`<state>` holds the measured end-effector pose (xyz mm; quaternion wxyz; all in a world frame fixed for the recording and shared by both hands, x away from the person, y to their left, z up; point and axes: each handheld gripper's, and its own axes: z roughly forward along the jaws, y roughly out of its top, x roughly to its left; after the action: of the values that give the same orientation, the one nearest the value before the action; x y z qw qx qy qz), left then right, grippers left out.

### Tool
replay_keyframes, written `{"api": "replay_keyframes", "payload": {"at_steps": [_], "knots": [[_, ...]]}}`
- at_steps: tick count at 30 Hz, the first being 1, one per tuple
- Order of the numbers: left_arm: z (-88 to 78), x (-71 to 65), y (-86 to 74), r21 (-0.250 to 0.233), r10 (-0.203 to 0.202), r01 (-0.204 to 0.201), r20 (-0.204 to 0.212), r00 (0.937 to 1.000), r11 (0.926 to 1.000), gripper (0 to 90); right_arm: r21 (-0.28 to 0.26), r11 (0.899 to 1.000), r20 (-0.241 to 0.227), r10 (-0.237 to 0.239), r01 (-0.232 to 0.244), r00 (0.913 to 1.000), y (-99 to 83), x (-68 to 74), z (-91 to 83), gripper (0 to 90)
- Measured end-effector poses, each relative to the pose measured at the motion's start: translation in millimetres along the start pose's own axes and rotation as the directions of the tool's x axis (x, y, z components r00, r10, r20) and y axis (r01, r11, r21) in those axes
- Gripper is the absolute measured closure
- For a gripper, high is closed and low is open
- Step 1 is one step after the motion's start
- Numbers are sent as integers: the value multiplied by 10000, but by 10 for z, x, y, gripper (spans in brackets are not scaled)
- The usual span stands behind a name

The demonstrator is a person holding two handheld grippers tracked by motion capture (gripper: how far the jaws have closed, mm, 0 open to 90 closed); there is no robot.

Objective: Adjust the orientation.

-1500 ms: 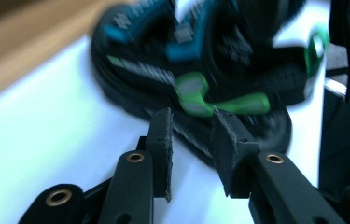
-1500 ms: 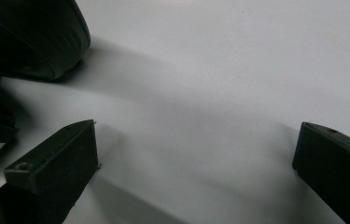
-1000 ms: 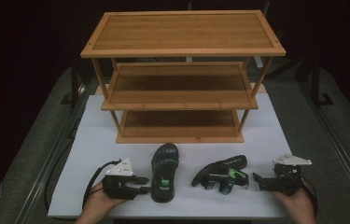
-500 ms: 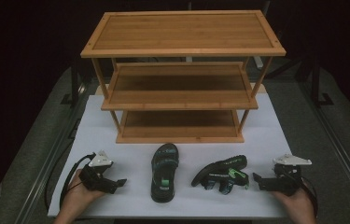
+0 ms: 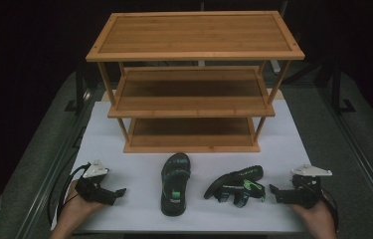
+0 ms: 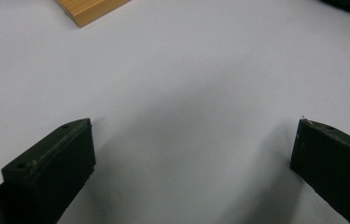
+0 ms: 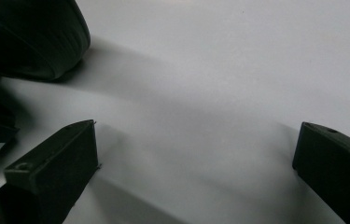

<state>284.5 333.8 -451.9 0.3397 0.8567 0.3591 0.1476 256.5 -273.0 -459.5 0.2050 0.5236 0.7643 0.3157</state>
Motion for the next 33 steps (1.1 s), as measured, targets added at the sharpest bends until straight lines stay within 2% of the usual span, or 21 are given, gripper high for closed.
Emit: {"api": "replay_keyframes", "payload": {"at_steps": [10,11,12,13,15,17,18,19,20,25,26,30,33], "knots": [[1,-6,-6,-18,37,-37,-31,10000,10000,0,107,9999,-50,11,-10,10000,16,-10,-12,19],[1,-7,-7,-26,34,-34,-31,10000,10000,0,119,9999,-127,18,-16,9999,20,-18,-46,88],[1,-6,-6,-22,32,-32,-26,10000,10000,0,119,9999,-127,18,-16,9999,20,-18,-46,88],[2,-5,-5,-11,27,-27,-21,10000,10000,0,30,9999,-439,98,-97,9990,20,-27,-85,141],[2,-3,-5,-12,18,-18,-10,10000,10000,0,56,9999,-462,125,-123,9989,21,-21,-103,154],[2,-4,-5,-13,21,-21,-12,10000,10000,0,-49,10000,-590,24,-27,9983,22,-12,-139,229],[2,-4,-5,-10,20,-20,-11,10000,10000,0,-109,9999,-602,13,-19,9982,26,-12,-154,233],[3,-2,-5,-16,12,-12,-1,10000,10000,0,-136,9999,-647,7,-15,9979,36,-17,-180,297],[3,-2,-5,-16,12,-12,-1,10000,10000,0,-136,9999,-647,7,-15,9979,36,-17,-180,297],[4,-2,-6,-28,-3,3,2,10000,10000,0,-550,9982,-1127,-287,226,9932,77,-5,-300,508],[4,-2,-6,-28,-1,1,5,10000,10000,0,-550,9982,-1127,-287,226,9932,77,-5,-300,508],[4,-2,-6,-22,10,-10,4,10000,10000,0,-751,9959,-1626,-617,500,9848,134,68,-376,535],[4,-2,-6,-24,12,-12,-1,10000,10000,0,-953,9920,-2030,-1007,827,9740,189,159,-420,546]]}}
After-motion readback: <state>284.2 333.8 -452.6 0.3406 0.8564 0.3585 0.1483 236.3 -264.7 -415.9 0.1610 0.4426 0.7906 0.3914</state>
